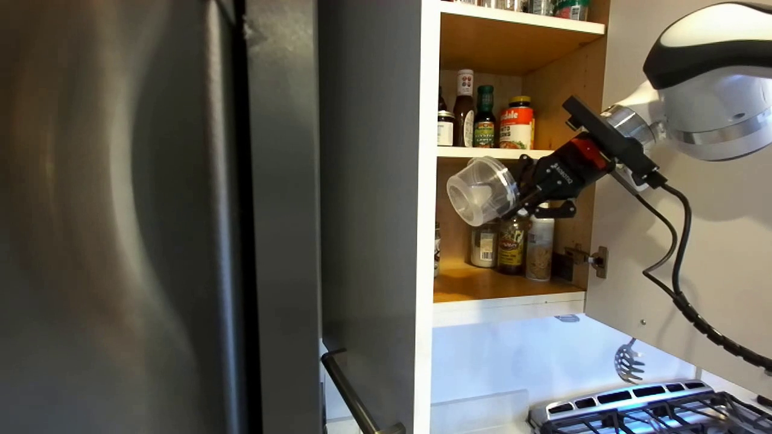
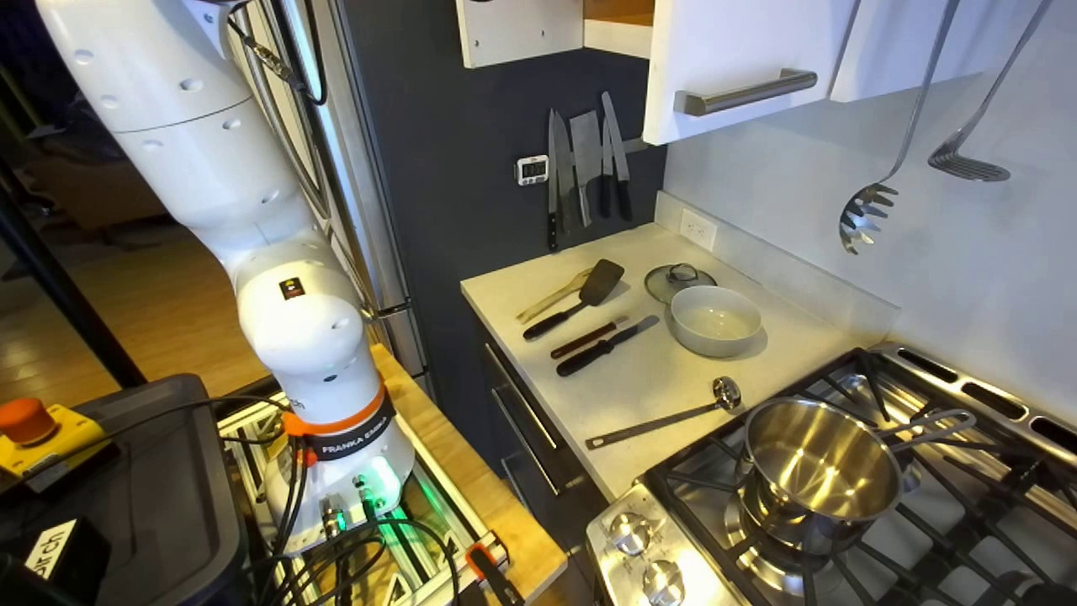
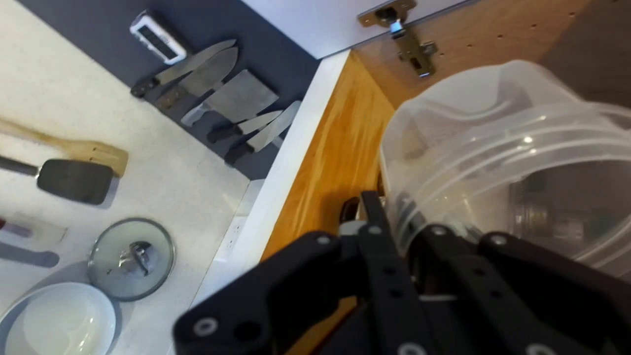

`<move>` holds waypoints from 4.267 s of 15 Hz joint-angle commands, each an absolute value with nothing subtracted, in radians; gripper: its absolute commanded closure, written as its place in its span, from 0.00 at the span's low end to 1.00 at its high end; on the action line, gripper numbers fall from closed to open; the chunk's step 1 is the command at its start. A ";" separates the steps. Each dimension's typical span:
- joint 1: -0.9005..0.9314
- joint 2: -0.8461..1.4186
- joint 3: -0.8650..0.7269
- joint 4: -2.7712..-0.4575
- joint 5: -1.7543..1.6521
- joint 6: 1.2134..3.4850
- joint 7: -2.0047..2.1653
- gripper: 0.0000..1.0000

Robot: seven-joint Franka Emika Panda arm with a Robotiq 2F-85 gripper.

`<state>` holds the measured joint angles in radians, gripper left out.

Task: Remove the clear bowl from the bottom shelf and put it on the second last shelf of the top wall cabinet

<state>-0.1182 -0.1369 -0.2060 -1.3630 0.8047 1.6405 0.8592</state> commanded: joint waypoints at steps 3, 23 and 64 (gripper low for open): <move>-0.150 -0.089 -0.226 -1.281 0.993 1.651 0.961 0.97; -0.171 -0.081 -0.245 -1.235 1.191 1.600 0.963 0.97; -0.200 0.204 -0.212 -0.700 0.699 1.891 0.635 0.97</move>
